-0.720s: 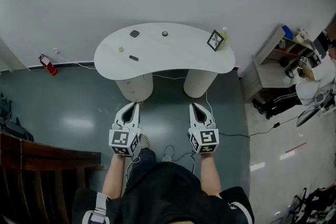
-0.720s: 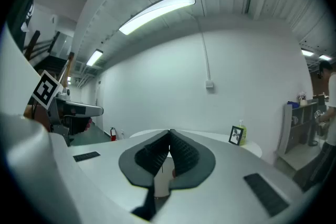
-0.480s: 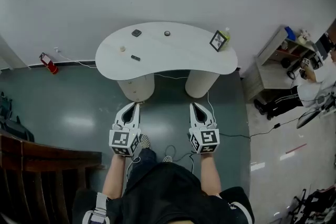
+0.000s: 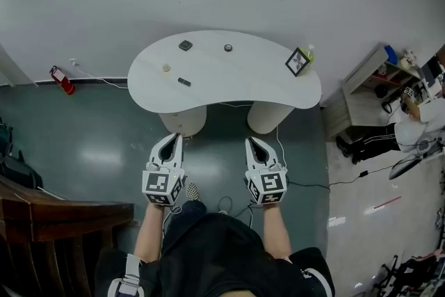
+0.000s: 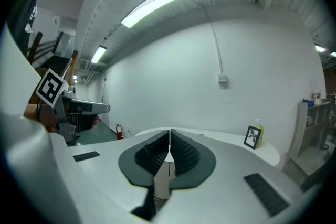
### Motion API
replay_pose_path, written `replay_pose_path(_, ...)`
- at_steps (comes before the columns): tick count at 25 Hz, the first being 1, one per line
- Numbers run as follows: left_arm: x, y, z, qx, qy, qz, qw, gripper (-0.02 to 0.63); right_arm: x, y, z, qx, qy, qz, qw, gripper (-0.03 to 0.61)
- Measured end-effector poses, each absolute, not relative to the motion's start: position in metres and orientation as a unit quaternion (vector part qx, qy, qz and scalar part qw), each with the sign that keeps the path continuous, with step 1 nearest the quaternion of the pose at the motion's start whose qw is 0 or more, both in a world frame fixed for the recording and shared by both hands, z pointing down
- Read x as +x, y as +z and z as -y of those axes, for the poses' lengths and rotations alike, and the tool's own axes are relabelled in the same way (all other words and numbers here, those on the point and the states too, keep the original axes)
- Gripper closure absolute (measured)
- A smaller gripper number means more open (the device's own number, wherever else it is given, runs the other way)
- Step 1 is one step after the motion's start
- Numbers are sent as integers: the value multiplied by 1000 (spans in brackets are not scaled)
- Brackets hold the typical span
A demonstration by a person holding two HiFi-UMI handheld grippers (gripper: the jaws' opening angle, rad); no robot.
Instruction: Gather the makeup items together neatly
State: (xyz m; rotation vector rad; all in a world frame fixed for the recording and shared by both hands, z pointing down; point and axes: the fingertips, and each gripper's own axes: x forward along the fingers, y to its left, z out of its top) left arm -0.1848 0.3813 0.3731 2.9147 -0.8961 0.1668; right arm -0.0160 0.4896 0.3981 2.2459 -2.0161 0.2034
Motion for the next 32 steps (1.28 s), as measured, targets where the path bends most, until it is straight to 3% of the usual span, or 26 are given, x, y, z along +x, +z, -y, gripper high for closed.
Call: replay_pose_path(32,-234,393,-147,945,67,314,68,597,-77,403,-227,703,73,701,97,546)
